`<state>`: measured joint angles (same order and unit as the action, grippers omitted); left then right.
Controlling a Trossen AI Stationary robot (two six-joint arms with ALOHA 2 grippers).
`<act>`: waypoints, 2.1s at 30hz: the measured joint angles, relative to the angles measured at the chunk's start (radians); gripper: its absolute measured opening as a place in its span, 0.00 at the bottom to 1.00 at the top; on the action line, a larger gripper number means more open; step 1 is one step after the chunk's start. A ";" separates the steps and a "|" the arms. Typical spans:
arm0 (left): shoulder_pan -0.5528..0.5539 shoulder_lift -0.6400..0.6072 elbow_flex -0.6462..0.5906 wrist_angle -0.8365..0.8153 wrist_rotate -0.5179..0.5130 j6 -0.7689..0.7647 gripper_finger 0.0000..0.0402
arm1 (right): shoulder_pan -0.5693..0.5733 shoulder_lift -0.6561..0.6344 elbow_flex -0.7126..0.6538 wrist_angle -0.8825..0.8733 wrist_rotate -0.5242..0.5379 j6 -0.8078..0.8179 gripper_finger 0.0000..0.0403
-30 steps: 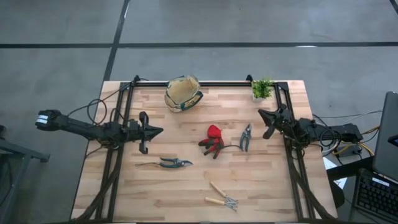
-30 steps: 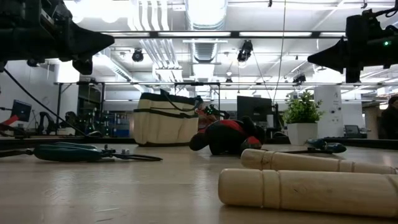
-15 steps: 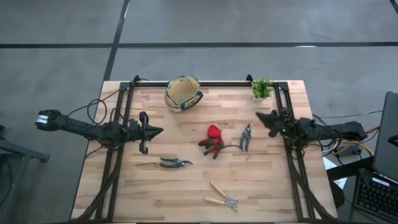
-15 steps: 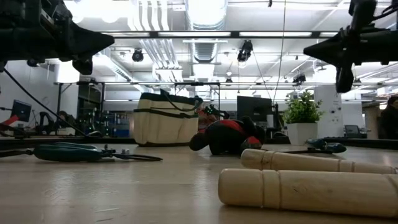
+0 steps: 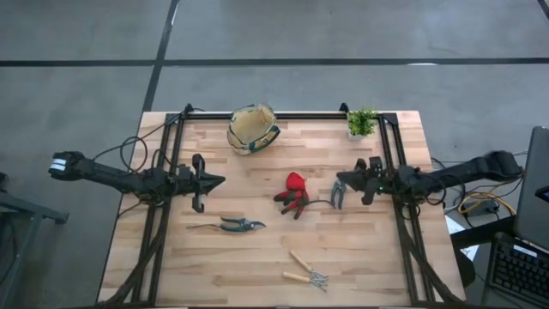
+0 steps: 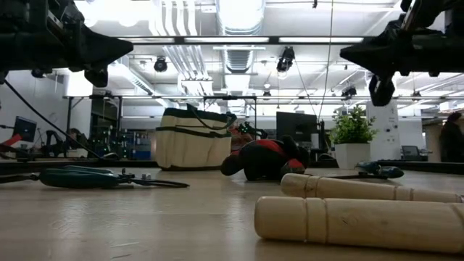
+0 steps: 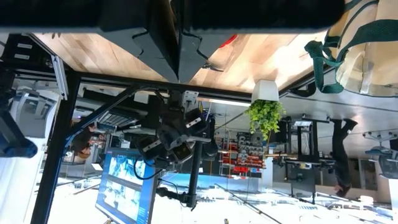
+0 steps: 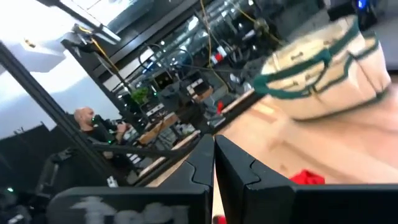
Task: Pick & Place Garden tools in Gardening bag
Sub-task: Put the red gloves into the brown gardening bag
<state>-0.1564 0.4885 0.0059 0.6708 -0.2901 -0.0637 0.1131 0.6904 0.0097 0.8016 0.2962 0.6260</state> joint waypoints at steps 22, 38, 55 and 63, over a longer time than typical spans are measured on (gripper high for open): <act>0.000 0.000 0.000 -0.002 0.000 0.000 0.03 | -0.011 0.582 0.552 -0.555 -0.025 -0.280 0.11; 0.000 0.003 0.000 -0.025 0.000 0.000 0.03 | -0.072 0.935 0.871 -0.912 0.035 -0.554 0.45; 0.000 0.007 0.000 -0.044 0.000 0.000 0.03 | -0.152 1.168 1.049 -1.038 -0.117 -0.554 0.25; 0.000 0.008 0.000 -0.044 0.000 0.000 0.03 | -0.151 1.184 1.119 -1.099 -0.120 -0.562 0.04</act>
<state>-0.1566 0.4969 0.0059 0.6263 -0.2897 -0.0638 -0.0376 1.8744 1.1284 -0.2972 0.1761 0.0637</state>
